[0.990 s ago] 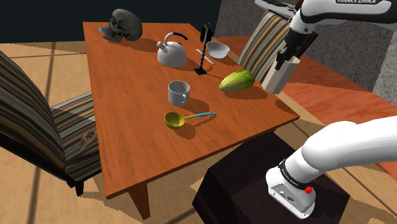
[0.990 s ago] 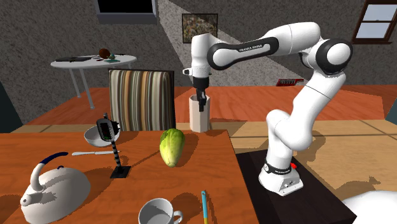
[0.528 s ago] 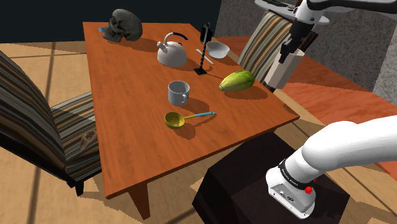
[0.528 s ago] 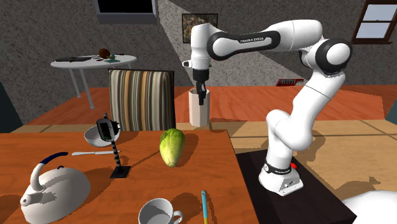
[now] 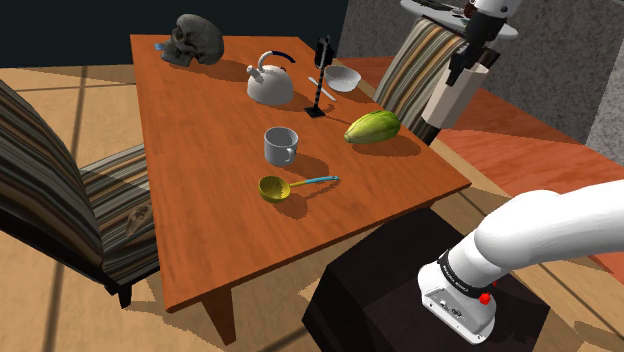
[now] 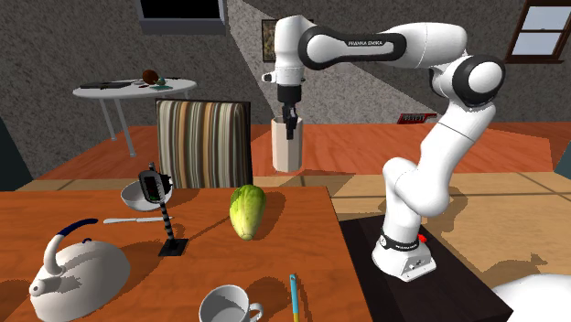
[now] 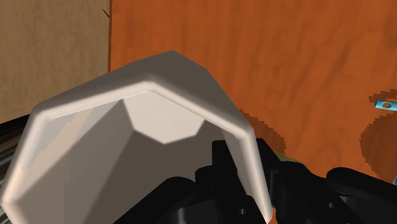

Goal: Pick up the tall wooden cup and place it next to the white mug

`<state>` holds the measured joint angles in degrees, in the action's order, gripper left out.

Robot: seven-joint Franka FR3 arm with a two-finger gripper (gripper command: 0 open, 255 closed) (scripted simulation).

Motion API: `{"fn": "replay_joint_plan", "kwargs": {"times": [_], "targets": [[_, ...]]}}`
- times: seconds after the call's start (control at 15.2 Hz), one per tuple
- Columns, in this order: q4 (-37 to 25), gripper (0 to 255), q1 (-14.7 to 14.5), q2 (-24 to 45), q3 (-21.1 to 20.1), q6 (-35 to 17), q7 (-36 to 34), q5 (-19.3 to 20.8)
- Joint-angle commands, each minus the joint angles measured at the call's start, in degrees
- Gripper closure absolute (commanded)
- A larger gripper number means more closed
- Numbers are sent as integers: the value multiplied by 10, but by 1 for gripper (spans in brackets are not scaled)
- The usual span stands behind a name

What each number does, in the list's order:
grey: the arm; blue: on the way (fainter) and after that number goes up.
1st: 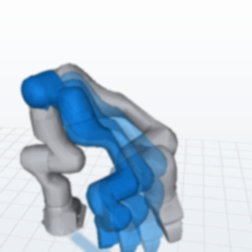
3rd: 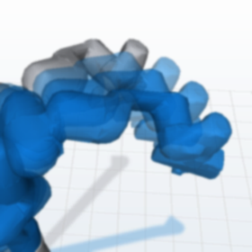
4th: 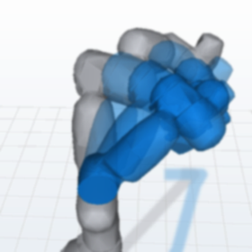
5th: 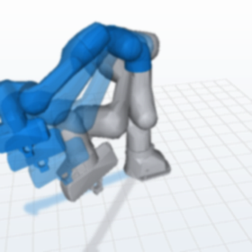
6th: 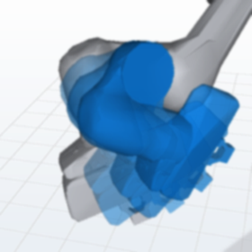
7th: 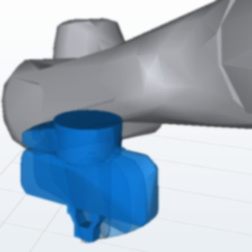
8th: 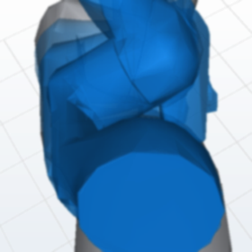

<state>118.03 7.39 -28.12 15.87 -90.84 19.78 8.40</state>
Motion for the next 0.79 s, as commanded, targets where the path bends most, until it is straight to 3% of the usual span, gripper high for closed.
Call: {"fn": "replay_joint_plan", "kwargs": {"times": [0.0,0.73], "targets": [[-21,255,-1,5,-1,16,1,-1],[-134,255,-5,35,-3,99,9,-9]]}}
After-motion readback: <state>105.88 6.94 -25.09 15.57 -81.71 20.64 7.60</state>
